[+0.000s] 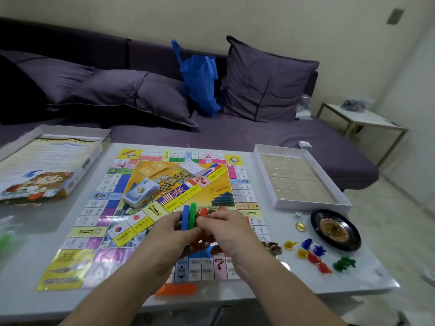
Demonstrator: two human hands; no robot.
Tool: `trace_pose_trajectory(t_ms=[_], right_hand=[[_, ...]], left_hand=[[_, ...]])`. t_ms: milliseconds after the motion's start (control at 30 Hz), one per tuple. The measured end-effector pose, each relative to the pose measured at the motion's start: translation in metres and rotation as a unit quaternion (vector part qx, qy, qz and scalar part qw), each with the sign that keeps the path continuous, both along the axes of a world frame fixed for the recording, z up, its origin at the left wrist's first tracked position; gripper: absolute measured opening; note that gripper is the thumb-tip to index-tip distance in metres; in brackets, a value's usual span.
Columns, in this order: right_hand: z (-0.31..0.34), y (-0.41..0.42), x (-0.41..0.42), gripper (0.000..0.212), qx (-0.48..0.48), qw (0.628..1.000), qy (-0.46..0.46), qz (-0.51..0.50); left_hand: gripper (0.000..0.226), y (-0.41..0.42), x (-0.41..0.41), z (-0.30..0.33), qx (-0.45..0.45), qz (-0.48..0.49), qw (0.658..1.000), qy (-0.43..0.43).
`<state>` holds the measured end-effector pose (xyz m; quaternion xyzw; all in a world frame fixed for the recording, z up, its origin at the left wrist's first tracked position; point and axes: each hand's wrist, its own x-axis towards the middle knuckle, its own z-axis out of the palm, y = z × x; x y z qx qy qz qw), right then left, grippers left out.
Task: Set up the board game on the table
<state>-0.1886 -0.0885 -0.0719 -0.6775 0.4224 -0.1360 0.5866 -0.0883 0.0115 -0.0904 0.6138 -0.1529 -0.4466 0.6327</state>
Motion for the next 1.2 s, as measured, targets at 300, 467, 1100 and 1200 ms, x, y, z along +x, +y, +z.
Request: trace_pose_trajectory(t_ms=[300,467,1100,1200], right_hand=[[0.022,-0.088,-0.016,0.013,-0.090,0.988,-0.020,-0.120],[0.016,-0.115,-0.033,0.013,-0.019,0.994,-0.037,-0.106],[0.001,-0.090,-0.031,0.015,-0.066,0.997,-0.019,0.044],[-0.001,-0.087,-0.032,0.017,-0.061,0.997,-0.037,0.027]], left_hand=[[0.021,-0.037,0.010,0.010,-0.035,0.049,0.980,0.189],[0.022,-0.054,0.005,0.007,-0.035,0.017,0.985,0.170],[0.028,-0.059,-0.021,0.000,-0.032,-0.028,0.989,-0.139],[0.027,-0.057,-0.023,-0.001,-0.033,-0.007,0.986,-0.163]])
